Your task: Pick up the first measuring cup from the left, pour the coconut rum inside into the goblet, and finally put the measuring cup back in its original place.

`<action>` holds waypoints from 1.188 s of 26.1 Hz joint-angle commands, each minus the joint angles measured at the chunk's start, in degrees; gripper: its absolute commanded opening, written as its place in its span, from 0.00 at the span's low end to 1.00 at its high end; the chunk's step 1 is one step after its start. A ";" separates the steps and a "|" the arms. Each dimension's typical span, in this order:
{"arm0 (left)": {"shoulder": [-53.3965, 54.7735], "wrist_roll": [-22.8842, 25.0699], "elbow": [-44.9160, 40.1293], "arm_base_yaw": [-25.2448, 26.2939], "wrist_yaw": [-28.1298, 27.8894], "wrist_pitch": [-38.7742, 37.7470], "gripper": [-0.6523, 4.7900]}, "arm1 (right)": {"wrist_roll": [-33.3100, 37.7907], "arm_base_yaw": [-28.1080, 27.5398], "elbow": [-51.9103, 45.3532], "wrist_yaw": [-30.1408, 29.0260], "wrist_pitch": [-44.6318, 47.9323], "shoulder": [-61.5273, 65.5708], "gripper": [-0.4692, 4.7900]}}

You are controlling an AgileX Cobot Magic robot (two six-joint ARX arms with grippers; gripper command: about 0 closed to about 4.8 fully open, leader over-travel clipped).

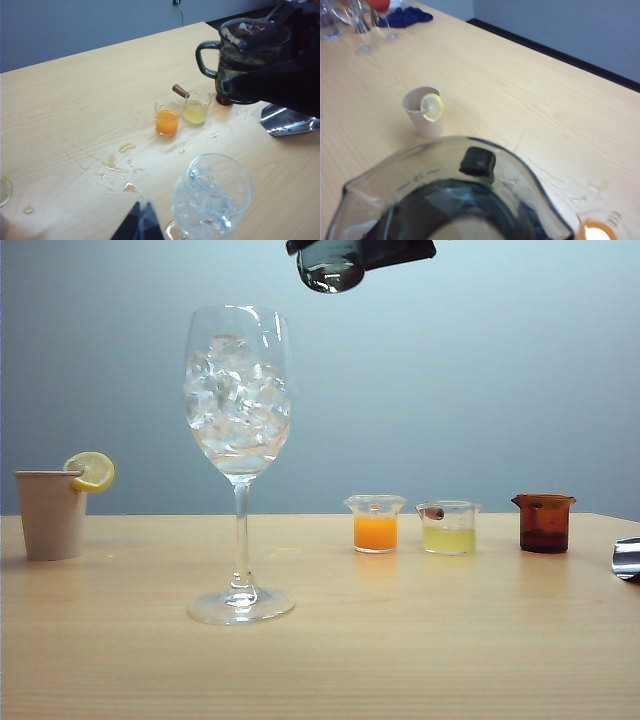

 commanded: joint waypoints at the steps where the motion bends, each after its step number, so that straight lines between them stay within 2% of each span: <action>1: -0.13 0.07 0.31 0.04 3.17 0.94 0.11 | -1.95 0.31 -0.52 1.18 0.90 -0.26 0.36; 9: -0.13 0.07 0.31 0.04 11.41 0.92 0.11 | -3.04 0.31 -1.81 1.18 2.14 0.15 0.36; 31: -0.13 0.02 0.28 0.04 11.69 0.77 0.11 | -9.99 2.43 -1.81 1.66 6.47 4.17 0.36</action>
